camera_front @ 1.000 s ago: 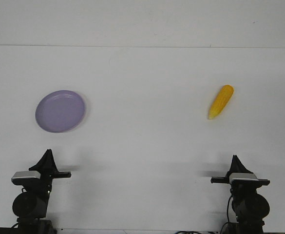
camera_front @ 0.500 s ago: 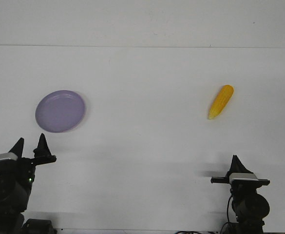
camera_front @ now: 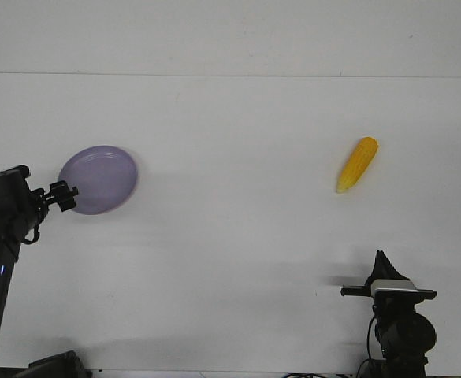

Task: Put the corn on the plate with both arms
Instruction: 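Reach the left gripper forward and grasp the rim of the lavender plate, then drag the plate with the left gripper toward the robot, between both arms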

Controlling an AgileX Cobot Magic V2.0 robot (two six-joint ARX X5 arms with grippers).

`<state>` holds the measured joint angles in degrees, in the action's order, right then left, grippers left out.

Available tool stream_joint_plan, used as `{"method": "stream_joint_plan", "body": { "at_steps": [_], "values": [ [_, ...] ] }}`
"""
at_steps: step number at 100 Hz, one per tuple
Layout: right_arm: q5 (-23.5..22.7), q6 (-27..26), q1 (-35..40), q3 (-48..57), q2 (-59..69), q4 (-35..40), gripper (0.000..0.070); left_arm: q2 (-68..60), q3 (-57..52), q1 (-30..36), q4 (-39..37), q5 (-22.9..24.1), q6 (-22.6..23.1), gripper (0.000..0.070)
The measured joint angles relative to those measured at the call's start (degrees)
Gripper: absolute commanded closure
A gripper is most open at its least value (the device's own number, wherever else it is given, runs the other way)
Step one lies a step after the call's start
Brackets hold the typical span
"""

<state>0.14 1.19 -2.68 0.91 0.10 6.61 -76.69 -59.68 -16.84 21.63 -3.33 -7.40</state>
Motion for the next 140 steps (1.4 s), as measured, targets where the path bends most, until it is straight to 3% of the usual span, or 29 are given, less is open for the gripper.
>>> {"method": "stream_joint_plan", "body": {
  "at_steps": [21,54,58,80,93,99,129,140],
  "values": [
    [-0.02,0.00,0.00,0.00,0.00,0.00,0.0684,-14.73,-6.34,-1.42,-1.49,-1.20,0.02,0.0269],
    [0.00,0.00,0.00,0.00,0.00,0.00,0.0684,-21.75,-6.47,-1.36,-7.61,-2.62,-0.04,0.0284],
    [0.00,0.00,0.00,0.00,0.00,0.00,0.0684,-22.32,-6.47,-1.36,-7.93,-2.64,-0.17,0.0305],
    [-0.02,0.00,0.00,0.00,0.00,0.00,0.0684,-22.69,-6.51,-1.29,-8.85,-2.64,-0.33,0.0577],
    [-0.02,0.00,0.00,0.00,0.00,0.00,0.0684,-22.69,-6.51,-1.29,-8.76,-2.62,-0.72,0.0623],
    [0.00,0.00,0.00,0.00,0.00,0.00,0.0684,-22.69,-6.51,-1.29,-8.70,-2.62,-0.85,0.0697],
    [0.00,0.00,0.00,0.00,0.00,0.00,0.0684,-22.69,-6.56,-1.29,-8.46,-2.89,-0.90,0.0691],
    [0.00,0.00,0.00,0.00,0.00,0.00,0.0684,-22.67,-6.58,-1.31,-8.13,-5.88,-0.92,0.0691]
  ]
}}
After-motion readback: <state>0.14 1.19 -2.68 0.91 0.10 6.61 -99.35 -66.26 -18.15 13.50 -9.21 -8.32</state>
